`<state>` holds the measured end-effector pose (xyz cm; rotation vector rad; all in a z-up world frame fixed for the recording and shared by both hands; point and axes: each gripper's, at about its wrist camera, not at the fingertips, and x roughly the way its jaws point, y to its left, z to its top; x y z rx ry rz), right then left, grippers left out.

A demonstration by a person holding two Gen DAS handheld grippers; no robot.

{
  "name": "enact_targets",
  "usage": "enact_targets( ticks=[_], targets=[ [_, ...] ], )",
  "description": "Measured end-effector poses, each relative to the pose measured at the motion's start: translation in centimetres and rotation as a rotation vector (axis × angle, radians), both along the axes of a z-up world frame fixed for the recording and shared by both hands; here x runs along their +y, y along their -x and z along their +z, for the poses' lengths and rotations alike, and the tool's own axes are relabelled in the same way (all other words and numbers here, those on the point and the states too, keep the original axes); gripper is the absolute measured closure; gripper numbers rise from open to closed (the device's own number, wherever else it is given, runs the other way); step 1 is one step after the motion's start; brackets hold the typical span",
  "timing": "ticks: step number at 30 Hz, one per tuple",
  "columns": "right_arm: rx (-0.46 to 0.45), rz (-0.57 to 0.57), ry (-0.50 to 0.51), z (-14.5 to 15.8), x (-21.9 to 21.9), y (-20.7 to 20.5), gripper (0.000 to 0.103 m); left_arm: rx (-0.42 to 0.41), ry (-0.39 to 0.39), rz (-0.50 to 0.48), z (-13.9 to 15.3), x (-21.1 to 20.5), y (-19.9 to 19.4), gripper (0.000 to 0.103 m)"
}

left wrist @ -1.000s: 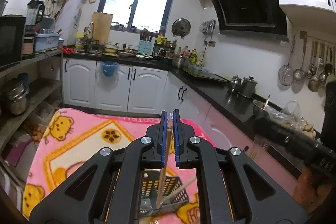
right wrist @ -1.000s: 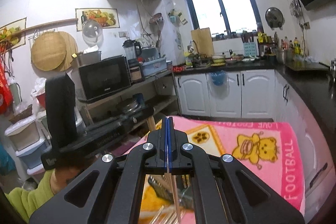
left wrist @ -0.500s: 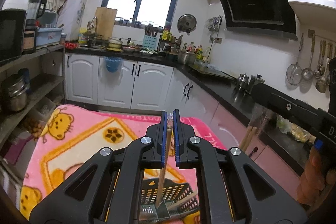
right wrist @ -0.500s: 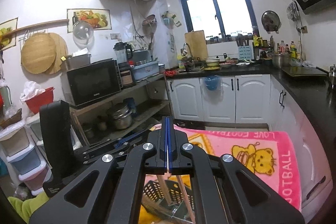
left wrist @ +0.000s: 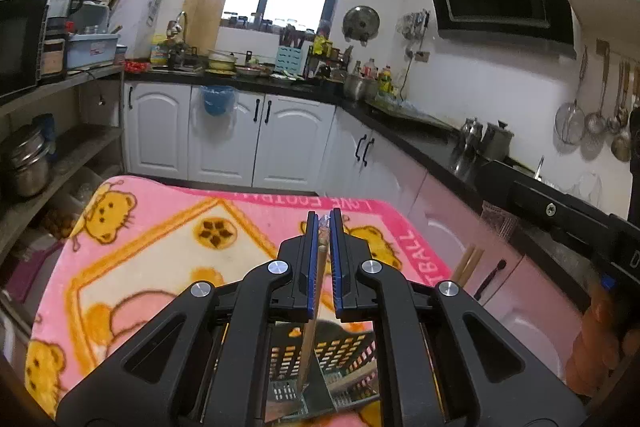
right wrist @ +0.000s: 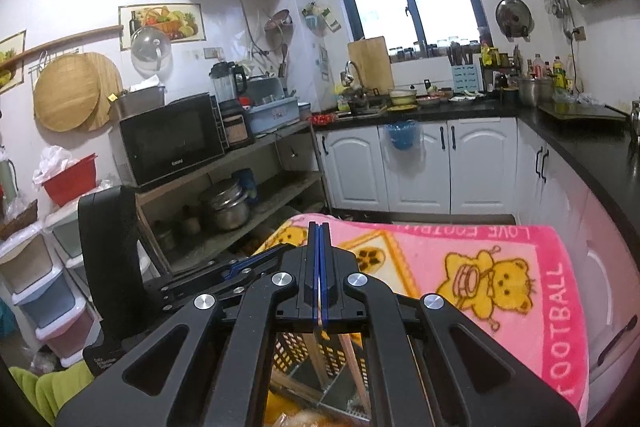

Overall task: Organize utensils
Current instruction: 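Lower both held chopsticks into the caddy compartments, then open both tools to release the chopsticks into the caddy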

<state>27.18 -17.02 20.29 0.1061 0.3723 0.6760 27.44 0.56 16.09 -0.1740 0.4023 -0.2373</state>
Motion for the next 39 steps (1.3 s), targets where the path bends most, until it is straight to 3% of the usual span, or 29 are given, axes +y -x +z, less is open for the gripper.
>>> enact_targets(
  ticks=[15, 31, 33, 35, 39],
  targets=[
    [0.087, -0.044, -0.023, -5.7, -2.6, 1.9, 0.102, 0.041, -0.029, -0.027, -3.5, -1.3, 0.8, 0.100],
    [0.128, -0.093, 0.011, -7.9, -3.3, 3.2, 0.102, 0.046, -0.041, -0.021, -4.1, -0.9, 3.0, 0.100],
    [0.133, -0.093, 0.017, -8.0, -3.4, 3.3, 0.100, 0.048, -0.039, -0.023, -4.0, -1.1, 3.1, 0.100],
    [0.133, -0.099, 0.021, -8.1, -3.5, 3.4, 0.091, 0.049, -0.040, -0.024, -4.0, -1.1, 3.2, 0.100],
    [0.125, -0.104, 0.041, -8.3, -3.7, 4.0, 0.089, 0.057, -0.038, -0.017, -4.0, -1.0, 3.7, 0.095]
  ],
)
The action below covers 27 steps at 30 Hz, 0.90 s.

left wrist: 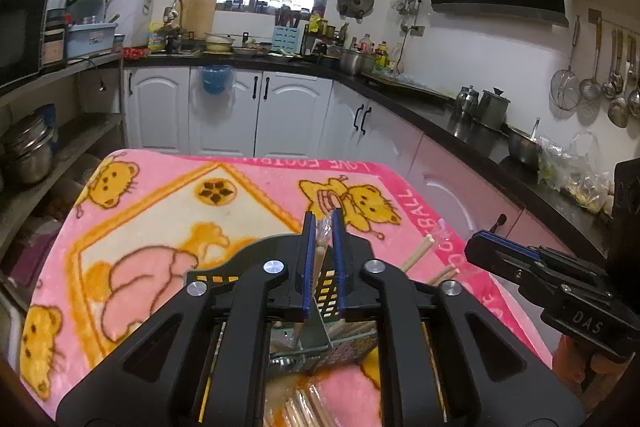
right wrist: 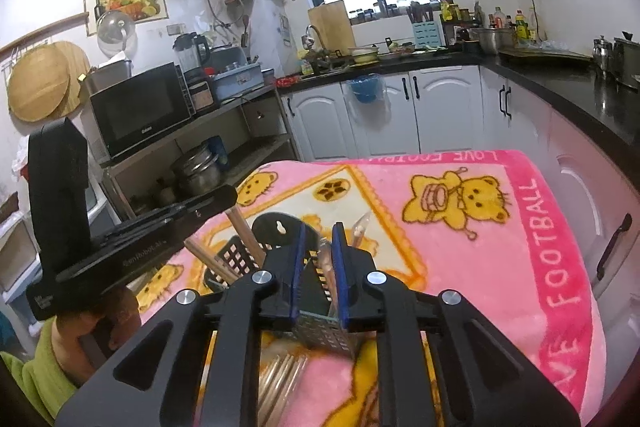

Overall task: Organize utensils
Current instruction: 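Open both tools to release the chopsticks into the caddy, then withdraw both open tools and move them toward the wrapped chopstick pile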

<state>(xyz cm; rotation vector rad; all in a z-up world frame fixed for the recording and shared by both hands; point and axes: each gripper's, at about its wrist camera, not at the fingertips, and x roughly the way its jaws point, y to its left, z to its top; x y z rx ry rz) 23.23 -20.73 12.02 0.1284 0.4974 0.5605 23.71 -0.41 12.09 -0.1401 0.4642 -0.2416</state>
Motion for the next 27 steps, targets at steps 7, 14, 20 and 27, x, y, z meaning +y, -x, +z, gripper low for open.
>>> enact_targets(
  ticks=[7, 14, 20, 27],
  targets=[
    [0.001, -0.002, 0.022, -0.4, 0.0, 0.8, 0.070, 0.009, -0.003, -0.008, 0.0, 0.3, 0.9, 0.079],
    [0.005, -0.006, 0.037, -0.8, -0.3, 1.4, 0.057, 0.024, -0.007, -0.022, 0.4, 0.3, 1.7, 0.065],
    [0.008, -0.020, 0.038, -1.1, -0.8, 2.0, 0.050, 0.008, 0.002, -0.016, 1.2, 0.6, 2.5, 0.049],
    [0.006, -0.031, 0.041, -1.0, -1.7, 2.9, 0.048, -0.020, -0.006, -0.020, 1.9, 0.7, 4.3, 0.035]
  ],
)
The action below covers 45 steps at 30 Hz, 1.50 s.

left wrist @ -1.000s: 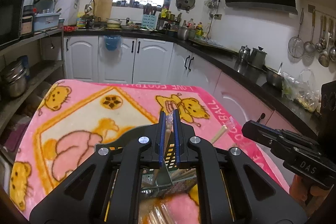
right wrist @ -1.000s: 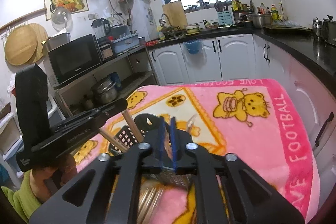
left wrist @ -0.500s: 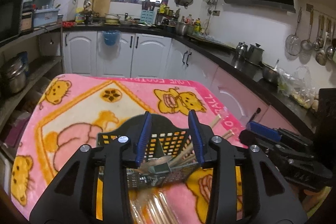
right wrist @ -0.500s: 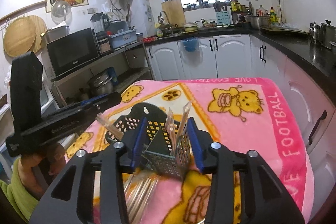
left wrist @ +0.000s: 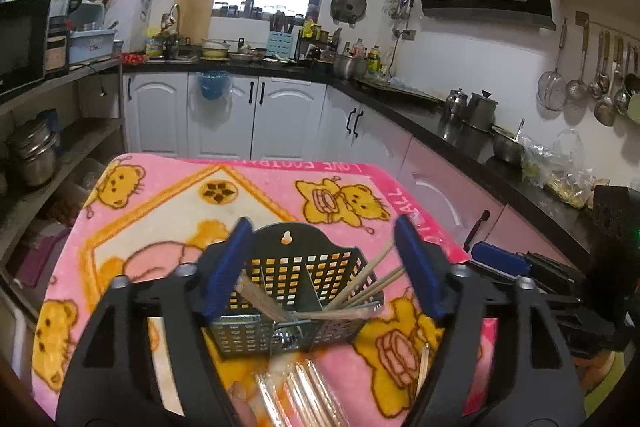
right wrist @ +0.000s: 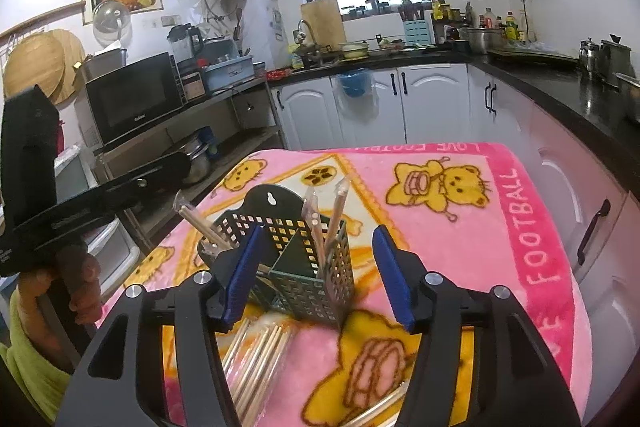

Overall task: Organize utensils
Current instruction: 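Withdraw both open tools and move them toward the wrapped chopstick pile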

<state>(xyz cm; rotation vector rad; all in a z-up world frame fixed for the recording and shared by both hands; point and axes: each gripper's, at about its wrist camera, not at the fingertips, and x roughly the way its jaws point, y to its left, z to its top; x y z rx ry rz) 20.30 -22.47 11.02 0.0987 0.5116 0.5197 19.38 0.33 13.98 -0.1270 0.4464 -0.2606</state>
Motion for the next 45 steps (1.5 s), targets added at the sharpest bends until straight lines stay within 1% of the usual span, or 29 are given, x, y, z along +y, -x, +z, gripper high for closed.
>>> enact_targets(
  ticks=[8, 17, 25, 29, 39, 45],
  targets=[
    [-0.007, -0.002, 0.026, -0.7, 0.0, 1.3, 0.044, -0.013, 0.026, -0.008, -0.1, 0.5, 2.0, 0.024],
    [0.010, -0.004, 0.044, -2.1, -0.1, 2.5, 0.043, -0.008, 0.060, -0.016, -1.4, 0.9, 4.0, 0.022],
    [0.033, -0.014, 0.070, -3.8, -0.3, 3.5, 0.043, 0.044, 0.072, -0.032, -4.0, 0.9, 4.5, 0.022],
    [0.047, -0.026, 0.081, -4.7, -0.5, 3.9, 0.043, 0.067, 0.052, -0.028, -5.1, 0.9, 4.5, 0.022],
    [0.070, -0.016, 0.081, -6.3, -0.8, 4.8, 0.043, 0.131, 0.035, -0.032, -7.9, 0.6, 4.8, 0.022],
    [0.088, -0.013, 0.094, -7.3, -0.8, 4.9, 0.043, 0.175, 0.010, -0.018, -9.7, 0.9, 4.8, 0.022]
  ],
)
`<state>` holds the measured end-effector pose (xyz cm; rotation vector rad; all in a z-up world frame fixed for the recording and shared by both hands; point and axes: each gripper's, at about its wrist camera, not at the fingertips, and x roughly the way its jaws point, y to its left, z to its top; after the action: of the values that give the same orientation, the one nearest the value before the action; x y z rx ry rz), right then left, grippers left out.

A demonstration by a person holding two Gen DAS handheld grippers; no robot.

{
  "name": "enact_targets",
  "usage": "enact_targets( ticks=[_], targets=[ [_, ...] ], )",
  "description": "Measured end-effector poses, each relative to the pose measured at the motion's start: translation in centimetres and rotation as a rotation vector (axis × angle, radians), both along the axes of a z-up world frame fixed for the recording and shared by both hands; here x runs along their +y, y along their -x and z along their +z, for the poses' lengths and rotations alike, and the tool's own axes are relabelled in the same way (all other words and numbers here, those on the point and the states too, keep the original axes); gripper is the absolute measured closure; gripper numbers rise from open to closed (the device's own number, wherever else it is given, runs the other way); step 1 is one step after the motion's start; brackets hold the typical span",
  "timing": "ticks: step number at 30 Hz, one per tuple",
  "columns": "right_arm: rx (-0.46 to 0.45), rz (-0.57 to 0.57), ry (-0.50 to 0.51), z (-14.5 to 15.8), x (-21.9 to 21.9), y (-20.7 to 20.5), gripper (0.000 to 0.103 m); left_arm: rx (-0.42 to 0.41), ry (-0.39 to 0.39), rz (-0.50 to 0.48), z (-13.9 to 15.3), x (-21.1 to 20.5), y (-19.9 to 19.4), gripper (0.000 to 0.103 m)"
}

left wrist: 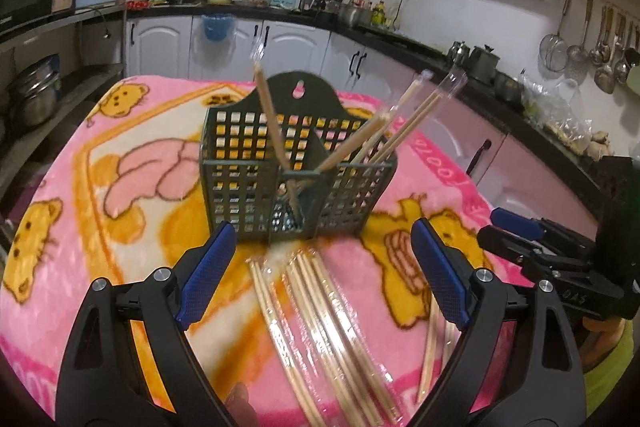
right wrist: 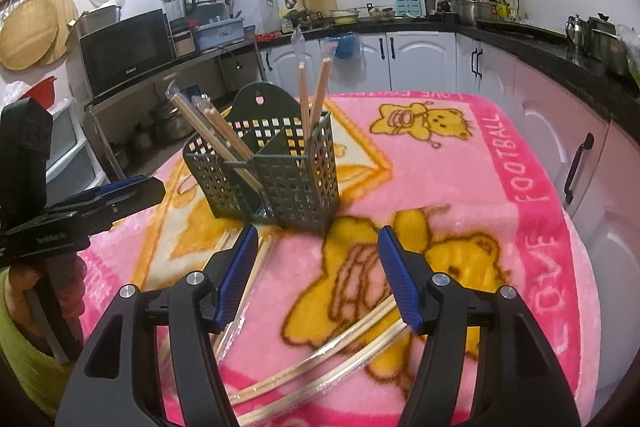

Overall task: Organize utensils
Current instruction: 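Withdraw both open tools and move them toward the wrapped chopstick pile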

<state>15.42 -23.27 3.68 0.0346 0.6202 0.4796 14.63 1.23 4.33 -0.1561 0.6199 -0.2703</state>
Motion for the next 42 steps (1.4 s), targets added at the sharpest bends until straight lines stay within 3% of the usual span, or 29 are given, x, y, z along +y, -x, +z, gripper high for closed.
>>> enact_targets(
  ticks=[14, 36, 40, 42],
  targets=[
    [0.053, 0.027, 0.027, -2.0, 1.3, -0.4, 0.043, 0.077, -0.031, 0.050, -3.3, 1.4, -0.8, 0.022],
    [0.182, 0.083, 0.094, -5.2, 6.3, -4.6, 0.043, 0.203, -0.044, 0.114, -7.2, 4.9, -3.3, 0.022],
    [0.209, 0.097, 0.122, -5.9, 7.4, -5.5, 0.055, 0.232, -0.037, 0.097, -7.8, 4.8, -3.8, 0.041],
    [0.229, 0.103, 0.128, -6.3, 7.8, -6.1, 0.059, 0.254, -0.018, 0.080, -8.1, 4.7, -4.2, 0.043]
  ],
)
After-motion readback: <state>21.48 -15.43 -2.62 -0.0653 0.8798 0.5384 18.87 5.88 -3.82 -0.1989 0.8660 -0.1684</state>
